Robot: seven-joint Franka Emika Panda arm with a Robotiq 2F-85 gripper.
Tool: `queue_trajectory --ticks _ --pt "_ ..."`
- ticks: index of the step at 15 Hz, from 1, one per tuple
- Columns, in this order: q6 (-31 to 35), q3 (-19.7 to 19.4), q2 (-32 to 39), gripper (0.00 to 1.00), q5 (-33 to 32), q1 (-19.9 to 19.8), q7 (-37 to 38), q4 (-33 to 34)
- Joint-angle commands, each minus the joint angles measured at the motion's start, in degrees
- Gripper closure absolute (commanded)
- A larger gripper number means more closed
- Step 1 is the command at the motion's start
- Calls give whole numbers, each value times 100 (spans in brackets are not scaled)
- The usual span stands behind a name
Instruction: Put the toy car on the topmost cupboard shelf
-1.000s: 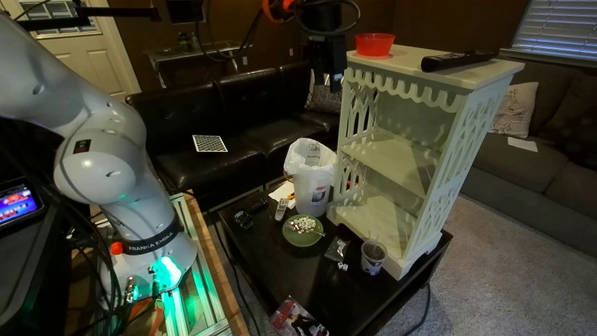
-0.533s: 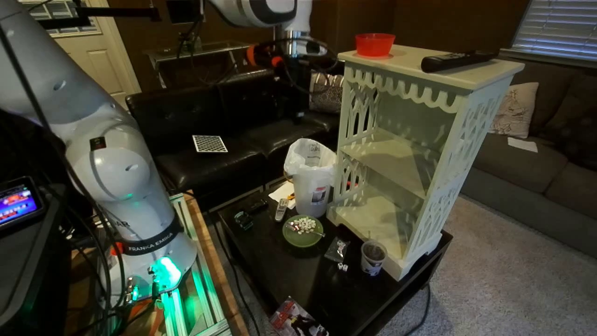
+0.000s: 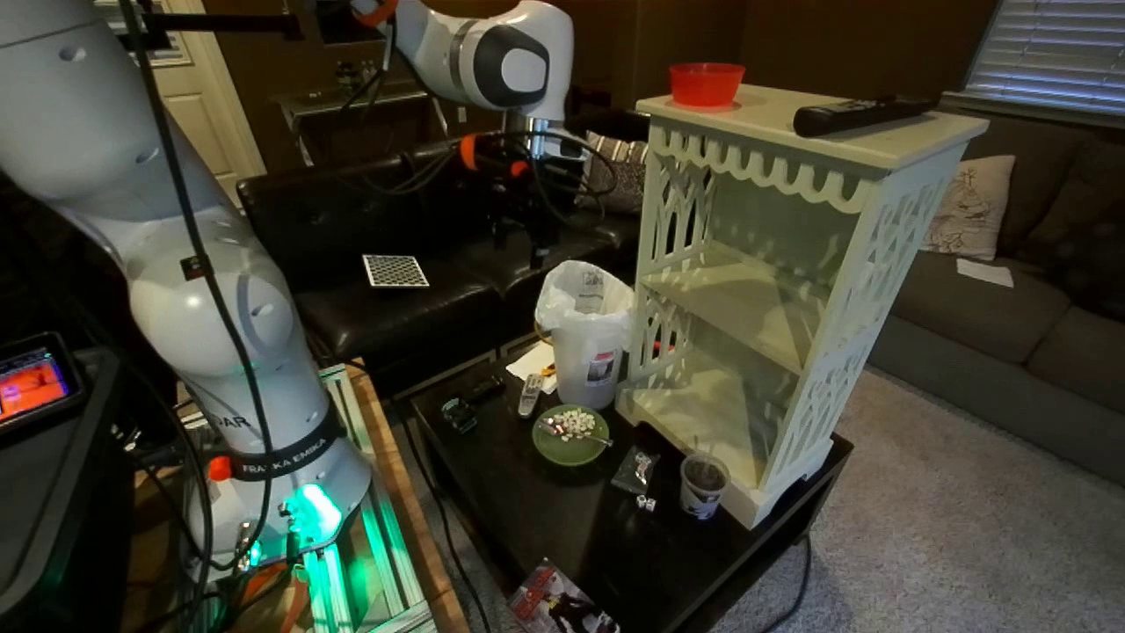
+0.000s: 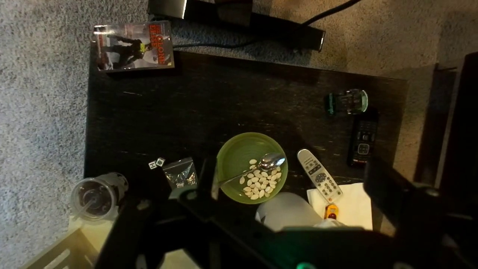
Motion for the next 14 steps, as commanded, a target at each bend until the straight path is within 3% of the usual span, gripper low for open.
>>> queue_trajectory --ticks 1,6,8,10,11,14 --pt "449 -61 541 0 261 89 -1091 -141" --pt "2471 -69 1802 0 881 26 -3071 -884" --pt "3174 224 2627 0 1222 -12 -3766 -822" --pt "3431 703 3248 0 1385 -205 -4268 -653" --pt "3238 521 2633 0 997 -260 -3685 -940" --pt "3365 669 2950 0 961 -346 -3644 -858"
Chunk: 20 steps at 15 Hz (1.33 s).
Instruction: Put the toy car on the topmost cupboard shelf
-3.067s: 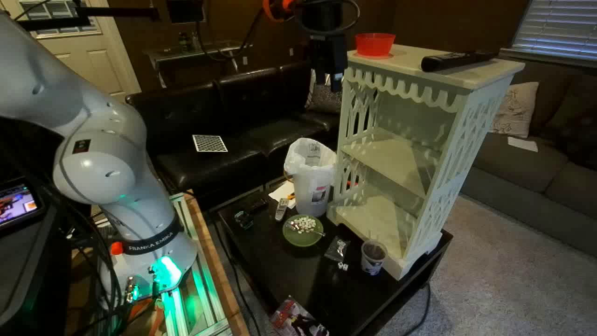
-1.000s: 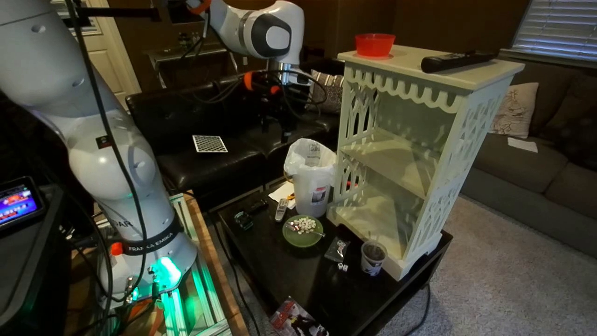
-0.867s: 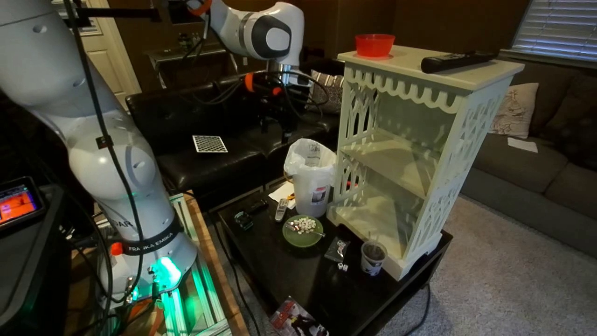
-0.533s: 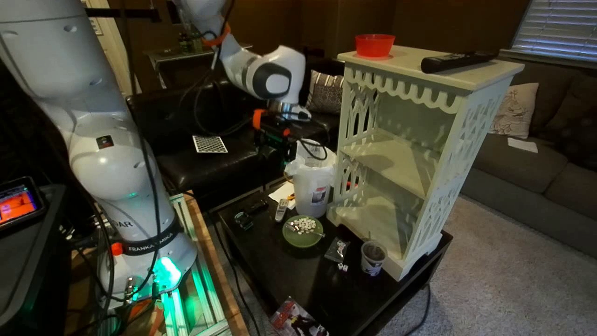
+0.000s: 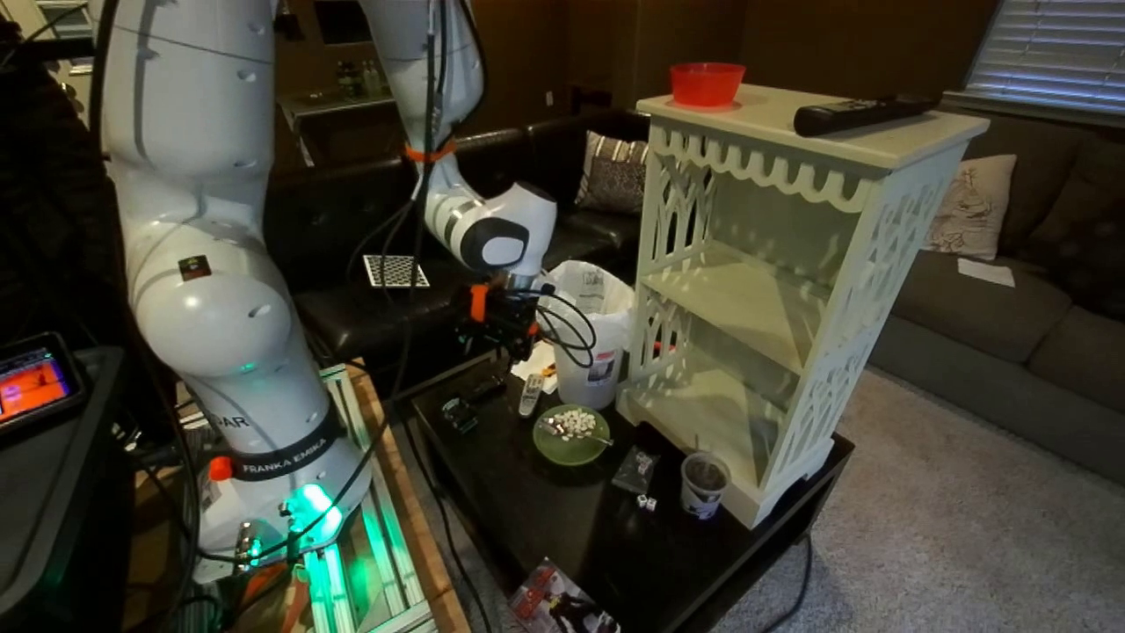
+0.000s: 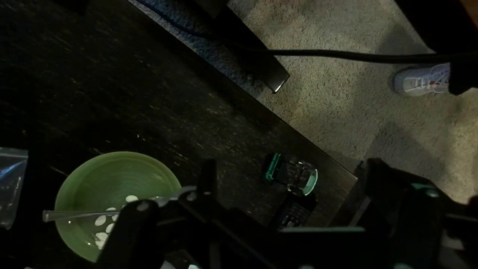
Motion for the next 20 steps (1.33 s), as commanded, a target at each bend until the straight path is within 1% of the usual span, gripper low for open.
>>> queue_trajectory --ticks 1,2,3,4,5,7,8,10,11,12,14,15,16,18,20 --pt "-6 187 -37 0 -150 -268 103 5" --pt "-15 178 -88 0 -142 -288 94 5" --pt "48 90 46 0 -454 -226 15 58" --pt "259 272 332 0 -485 -342 -524 96" --pt "495 332 518 0 -597 -339 -653 53" --pt "1265 559 1056 0 -733 -453 -1066 -62" --pt "1625 610 1375 0 -947 -494 -1198 -49" --pt "2358 490 2196 0 -1600 -438 -1332 146" --pt "2601 301 2532 0 -1517 -149 -1668 288" --pt "2743 242 2890 0 -1685 -73 -1813 476" --pt "2736 168 3607 0 -1929 11 -2235 1026" --pt "2491 208 3800 0 -2509 -143 -2082 1251" --pt "2619 231 3188 0 -2332 -158 -1676 649" --pt "2605 210 3670 0 -2624 -163 -1736 1054" --pt "2599 199 3833 0 -2679 -175 -1779 1206"
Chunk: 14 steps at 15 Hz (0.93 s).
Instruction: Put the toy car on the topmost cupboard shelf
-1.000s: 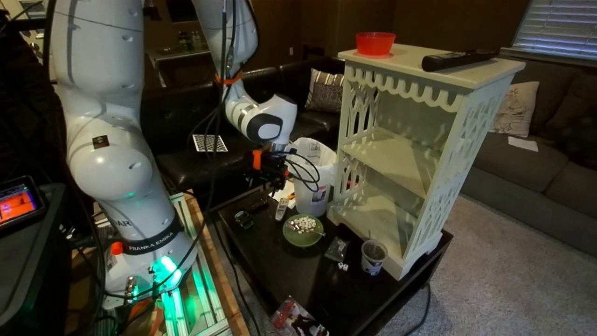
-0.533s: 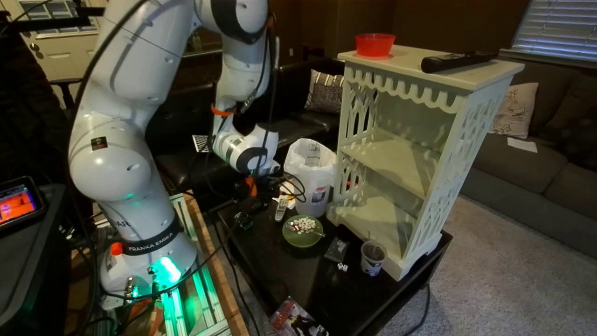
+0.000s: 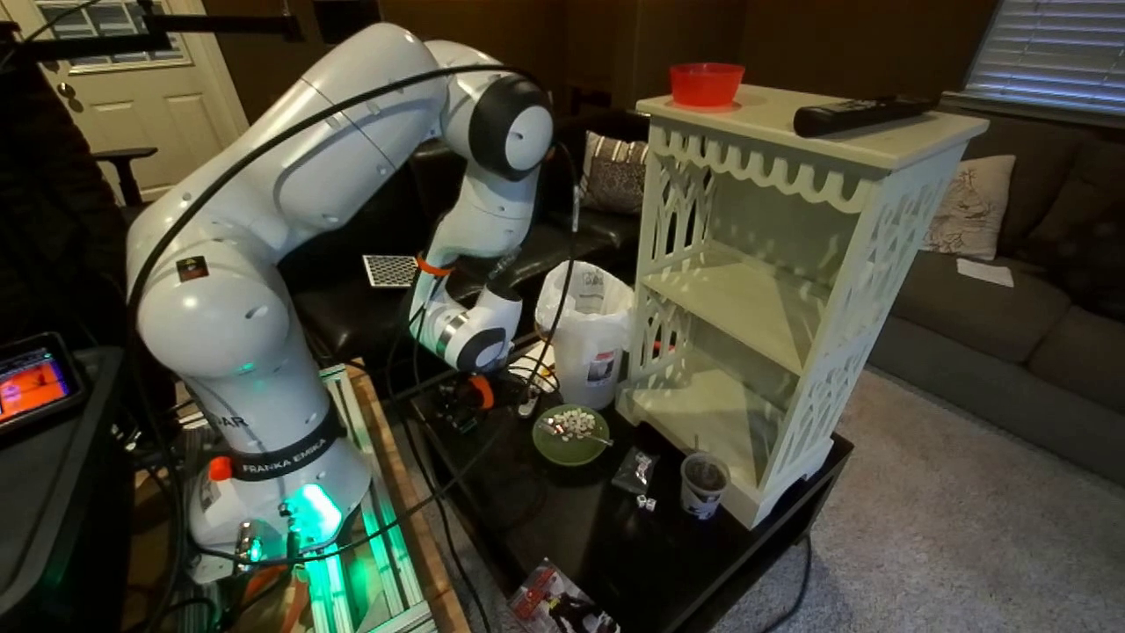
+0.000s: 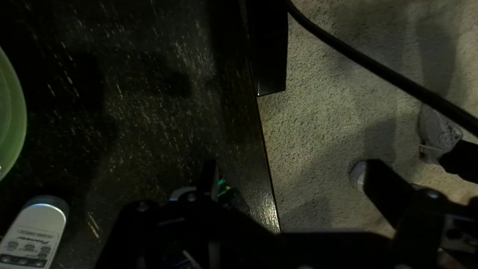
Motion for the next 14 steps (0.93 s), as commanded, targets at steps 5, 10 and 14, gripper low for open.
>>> queue_trajectory --ticks 5,10,14 --pt "-291 6 773 0 -1314 -254 -679 945" --pt "-800 426 1616 0 -1720 -675 -1887 1802" --pt "-1409 824 2344 0 -1512 -823 -2925 2544"
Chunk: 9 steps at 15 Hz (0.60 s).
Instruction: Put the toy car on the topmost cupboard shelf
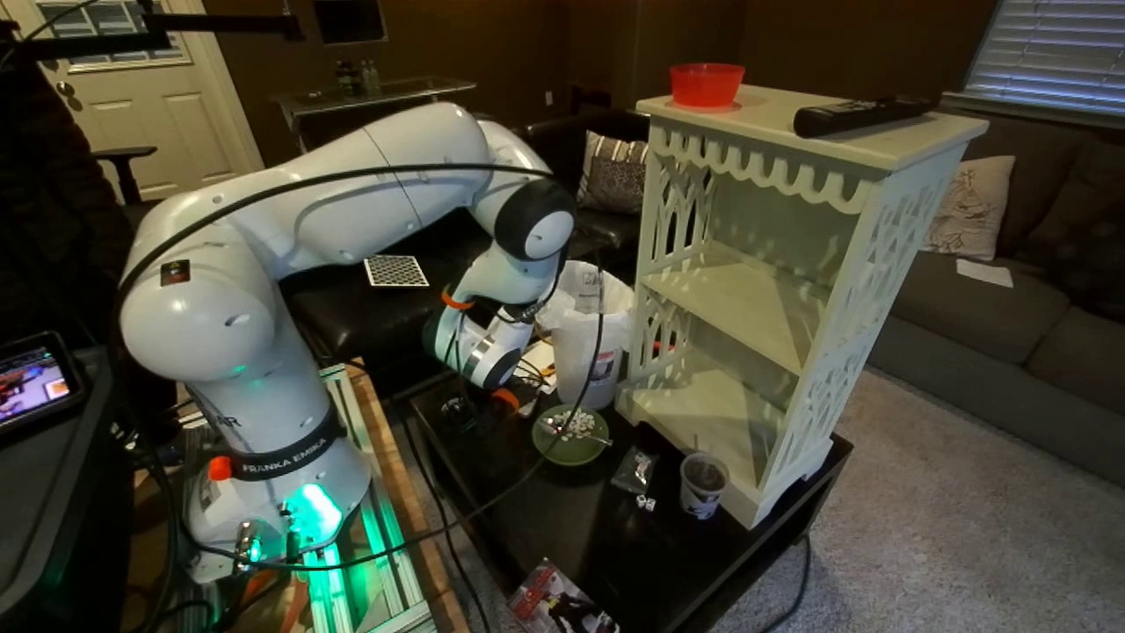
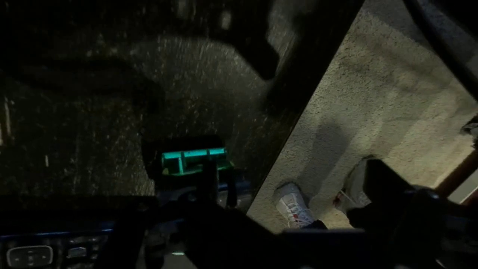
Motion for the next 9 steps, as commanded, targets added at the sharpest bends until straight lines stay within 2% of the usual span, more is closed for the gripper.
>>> queue_trajectory --ticks 1,5,9 --pt "-301 261 728 0 44 -16 -691 822" --pt "-51 105 834 0 142 307 -628 1137" --pt "271 -393 572 0 250 913 98 1137"
